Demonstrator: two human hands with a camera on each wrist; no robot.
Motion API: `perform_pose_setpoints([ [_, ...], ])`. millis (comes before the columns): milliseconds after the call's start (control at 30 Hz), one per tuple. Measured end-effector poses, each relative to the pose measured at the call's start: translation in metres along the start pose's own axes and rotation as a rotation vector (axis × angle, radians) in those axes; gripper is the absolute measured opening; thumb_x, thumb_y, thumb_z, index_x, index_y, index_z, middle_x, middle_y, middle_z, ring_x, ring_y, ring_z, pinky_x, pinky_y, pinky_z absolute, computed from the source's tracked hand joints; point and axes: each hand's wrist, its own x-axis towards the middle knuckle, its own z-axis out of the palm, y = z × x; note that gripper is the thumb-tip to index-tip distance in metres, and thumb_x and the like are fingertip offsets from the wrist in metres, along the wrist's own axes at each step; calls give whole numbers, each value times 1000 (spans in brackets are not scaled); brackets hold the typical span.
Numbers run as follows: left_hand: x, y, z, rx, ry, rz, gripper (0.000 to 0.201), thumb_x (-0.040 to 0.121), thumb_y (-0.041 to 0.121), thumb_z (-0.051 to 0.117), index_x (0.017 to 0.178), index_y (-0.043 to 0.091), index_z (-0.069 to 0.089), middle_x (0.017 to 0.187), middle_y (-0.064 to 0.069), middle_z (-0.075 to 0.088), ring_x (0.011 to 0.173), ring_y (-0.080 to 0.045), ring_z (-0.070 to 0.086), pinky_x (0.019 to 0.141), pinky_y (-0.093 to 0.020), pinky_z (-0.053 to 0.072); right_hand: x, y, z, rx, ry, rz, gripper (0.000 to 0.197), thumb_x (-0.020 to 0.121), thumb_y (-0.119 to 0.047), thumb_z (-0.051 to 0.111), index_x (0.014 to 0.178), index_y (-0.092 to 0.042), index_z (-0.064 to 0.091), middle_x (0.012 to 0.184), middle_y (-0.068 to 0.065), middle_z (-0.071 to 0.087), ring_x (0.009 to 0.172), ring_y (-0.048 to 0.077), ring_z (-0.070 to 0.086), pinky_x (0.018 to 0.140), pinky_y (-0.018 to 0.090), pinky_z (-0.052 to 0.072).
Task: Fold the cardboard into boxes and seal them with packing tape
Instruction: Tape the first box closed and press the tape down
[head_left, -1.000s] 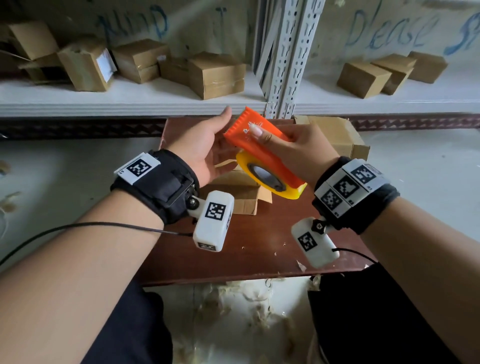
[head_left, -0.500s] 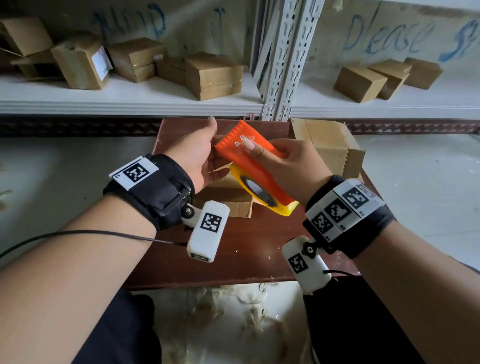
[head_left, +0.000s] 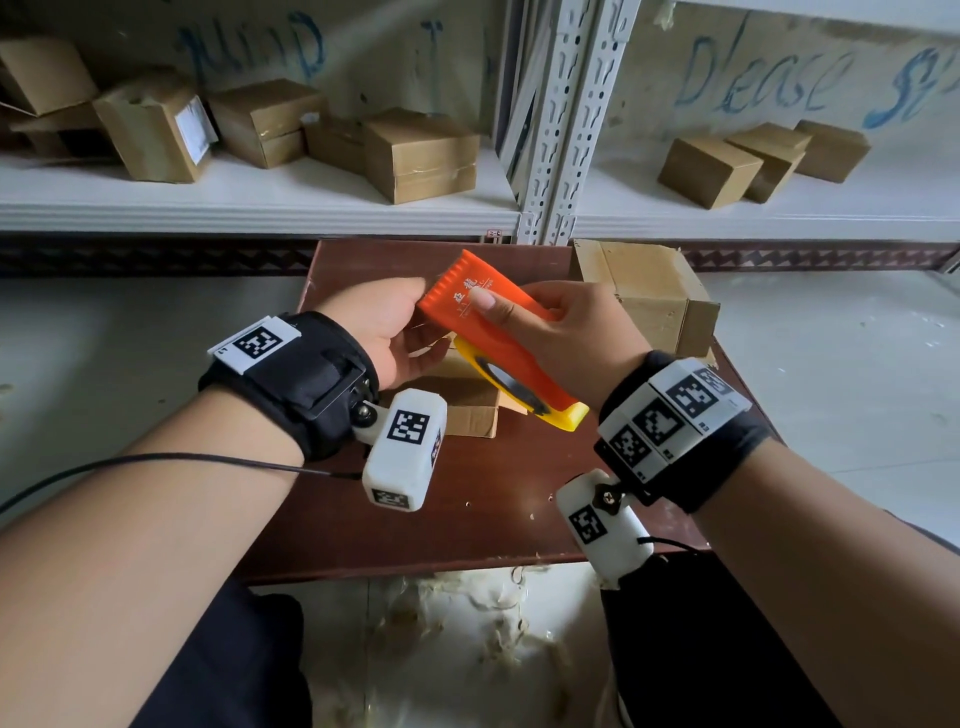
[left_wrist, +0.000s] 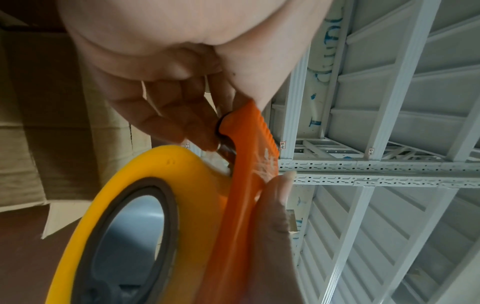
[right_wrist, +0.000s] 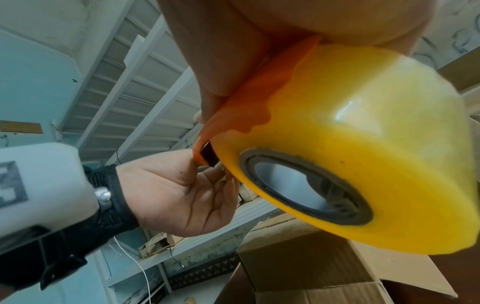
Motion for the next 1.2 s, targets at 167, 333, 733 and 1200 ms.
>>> perform_pose_setpoints([
  [167,4,0,-1,-13,38,91,8,95,19,71,92,25,75,71,1,73,68,-15,68,55,-25,56,2,2,2,-42,-19,1,48,83,-74,67,97,-29,78,83,-12,76,75,4,73,75,33,64],
  [333,2,2,1,-63,56,114,4,92,16,75,92,20,73,63,1,71,50,-9,67,48,-22,55,4,3,5,-43,-28,28,54,82,-77,66,102,-28,77,84,-11,76,75,6,73,68,29,60],
  [733,5,8,-7,12,94,104,13,95,19,70,83,24,69,52,9,64,45,-3,59,55,-19,47,2,-2,6,-69,-35,13,54,79,-79,68,84,-25,74,76,-7,75,68,9,72,61,28,57],
  [1200,7,4,-6,21,165,94,21,89,28,78,71,25,68,47,10,60,39,-4,53,43,-16,39,-2,-3,6,-132,-39,29,59,77,-83,65,95,-27,71,84,-9,74,73,7,72,60,25,55],
])
